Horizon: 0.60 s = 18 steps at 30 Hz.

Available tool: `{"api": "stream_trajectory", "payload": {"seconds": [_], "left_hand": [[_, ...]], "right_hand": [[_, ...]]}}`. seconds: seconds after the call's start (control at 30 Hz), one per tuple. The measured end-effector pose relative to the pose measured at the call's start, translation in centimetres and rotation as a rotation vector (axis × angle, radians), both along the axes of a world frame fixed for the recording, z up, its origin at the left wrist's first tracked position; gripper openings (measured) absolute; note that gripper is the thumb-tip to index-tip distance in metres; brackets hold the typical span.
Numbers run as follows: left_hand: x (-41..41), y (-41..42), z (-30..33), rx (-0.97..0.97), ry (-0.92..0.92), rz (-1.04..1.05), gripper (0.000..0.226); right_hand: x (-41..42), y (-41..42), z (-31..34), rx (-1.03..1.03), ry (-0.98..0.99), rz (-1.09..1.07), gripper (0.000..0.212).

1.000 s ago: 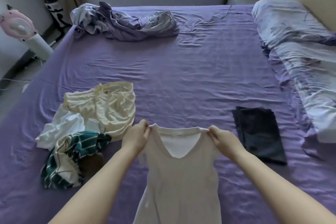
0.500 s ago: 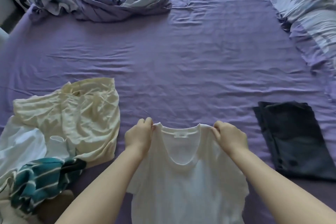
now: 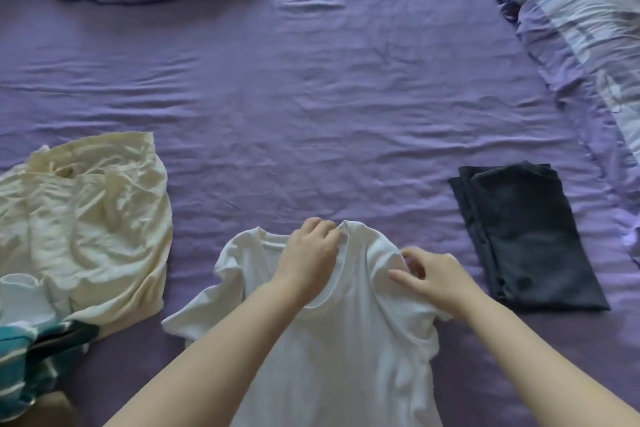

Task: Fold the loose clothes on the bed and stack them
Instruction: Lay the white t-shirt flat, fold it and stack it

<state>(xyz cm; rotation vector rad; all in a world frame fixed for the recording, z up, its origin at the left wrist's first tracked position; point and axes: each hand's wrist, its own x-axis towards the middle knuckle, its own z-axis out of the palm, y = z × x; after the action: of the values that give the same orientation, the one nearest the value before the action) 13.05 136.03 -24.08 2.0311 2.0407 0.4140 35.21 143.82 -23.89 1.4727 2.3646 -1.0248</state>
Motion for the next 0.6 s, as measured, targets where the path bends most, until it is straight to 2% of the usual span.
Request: {"api": "stream_trajectory", "payload": {"seconds": [0.07,0.1,0.17,0.27,0.33,0.43,0.5,0.6], "left_hand": [[2.7,1.8,0.0,-0.114,-0.076,-0.063,0.043],[3.8,2.6,-0.3,-0.183,-0.075,-0.091,0.051],[5.4,4.1,-0.4,-0.296,-0.012,-0.156,0.065],[6.8,6.0,-0.4,-0.455,-0.063,-0.229,0.07],[7.1,6.8,-0.5,-0.504,-0.069,-0.215,0.061],[7.2,7.6,-0.8,-0.443,-0.039,-0.104,0.024],[7.3,8.0,-1.1,-0.418,-0.092,-0.003,0.018],[7.4,8.4,-1.6,-0.42,-0.149,0.094,0.018]], "right_hand": [[1.3,0.0,0.5,0.035,-0.062,0.078,0.015],[1.8,0.0,0.8,0.037,-0.09,0.101,0.015],[2.7,0.1,1.1,0.049,-0.102,0.13,0.03],[3.4,0.2,1.7,-0.033,0.079,-0.032,0.028],[3.9,0.1,1.9,-0.063,0.108,-0.121,0.027],[4.9,0.1,1.8,0.03,0.04,-0.071,0.025],[5.8,0.3,1.7,-0.009,0.044,-0.11,0.026],[7.0,0.8,1.3,0.0,0.026,-0.047,0.026]]}}
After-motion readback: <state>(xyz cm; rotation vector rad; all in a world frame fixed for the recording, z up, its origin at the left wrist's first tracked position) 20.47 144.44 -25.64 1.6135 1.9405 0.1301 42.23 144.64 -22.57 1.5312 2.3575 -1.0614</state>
